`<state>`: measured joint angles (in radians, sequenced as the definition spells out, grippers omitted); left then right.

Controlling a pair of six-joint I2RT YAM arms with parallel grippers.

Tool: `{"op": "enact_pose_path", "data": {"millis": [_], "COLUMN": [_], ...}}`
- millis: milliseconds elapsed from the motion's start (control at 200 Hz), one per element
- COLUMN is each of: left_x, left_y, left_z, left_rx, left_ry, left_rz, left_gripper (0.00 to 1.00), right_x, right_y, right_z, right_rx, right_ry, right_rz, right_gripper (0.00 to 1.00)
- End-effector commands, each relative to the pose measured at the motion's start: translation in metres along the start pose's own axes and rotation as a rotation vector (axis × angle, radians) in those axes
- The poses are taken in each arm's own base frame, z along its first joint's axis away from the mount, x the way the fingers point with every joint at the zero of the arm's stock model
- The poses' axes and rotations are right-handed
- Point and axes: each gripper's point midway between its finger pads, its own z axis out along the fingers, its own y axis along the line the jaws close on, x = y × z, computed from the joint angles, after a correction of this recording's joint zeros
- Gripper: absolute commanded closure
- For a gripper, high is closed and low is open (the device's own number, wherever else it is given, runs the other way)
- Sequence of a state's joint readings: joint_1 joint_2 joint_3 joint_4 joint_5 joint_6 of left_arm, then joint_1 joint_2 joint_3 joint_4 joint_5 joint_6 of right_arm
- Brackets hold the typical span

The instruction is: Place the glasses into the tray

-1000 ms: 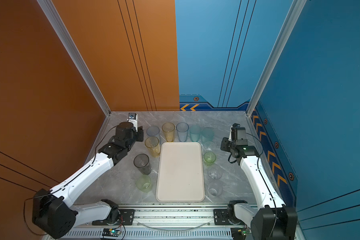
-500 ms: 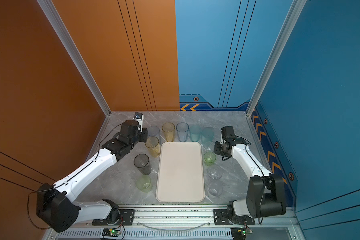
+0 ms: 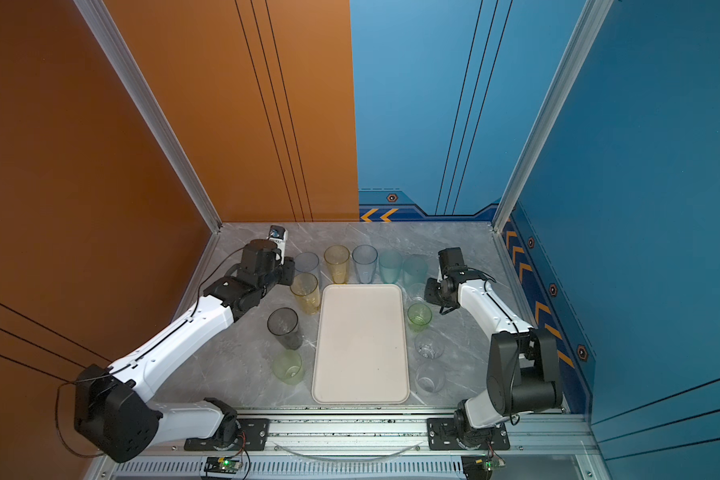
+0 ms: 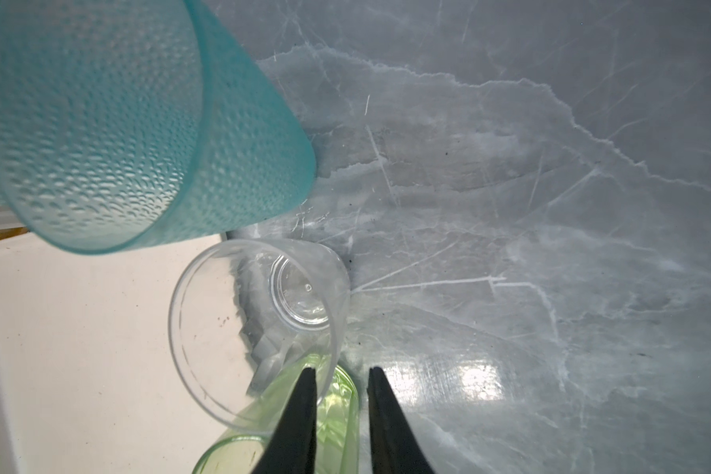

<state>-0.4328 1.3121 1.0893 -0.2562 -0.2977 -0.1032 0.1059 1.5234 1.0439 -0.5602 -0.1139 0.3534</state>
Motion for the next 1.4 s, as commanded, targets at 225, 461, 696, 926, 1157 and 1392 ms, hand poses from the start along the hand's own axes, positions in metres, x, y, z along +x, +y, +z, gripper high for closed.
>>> {"op": "enact_pose_path", "data": {"millis": [225,461,696,926,1157,1392], "left_x": [-0.003,-0.001,0.001,0.003,0.005,0.006], "left_y": [0.003,0.007,0.009,0.008,0.007,0.007], "left_z": [-0.002,-0.002,-0.002,0.001,0.001,0.002], "left_rx": [0.011,0.010,0.006,0.012,0.013,0.014], "left_ry": [-0.001,0.002,0.005,0.014,0.017,0.019], "left_rz": [-0.015,-0.027,-0.030,-0.031,-0.033,-0.034], "left_gripper": [0.63,0.64,0.64,0.64,0.64,0.64], "right_x": [-0.020,-0.022,-0.020,-0.018,-0.019,-0.025], "right_y": [0.009,0.011,0.009,0.006,0.005,0.010], "right_z": [0.005,0.014,0.014,0.013,0.008,-0.017], "right_rx": [-0.013,-0.011,0.004,0.039,0.077,0.088], "right_ry": [-0.033,-0.014,-0.016,-0.017,-0.034,-0.110], "right_rz": [0.005,0.001,-0.010,-0.039,-0.073,-0.112], "right_gripper": [0.81,0.84,0.87,0.93,1.00,1.00]}}
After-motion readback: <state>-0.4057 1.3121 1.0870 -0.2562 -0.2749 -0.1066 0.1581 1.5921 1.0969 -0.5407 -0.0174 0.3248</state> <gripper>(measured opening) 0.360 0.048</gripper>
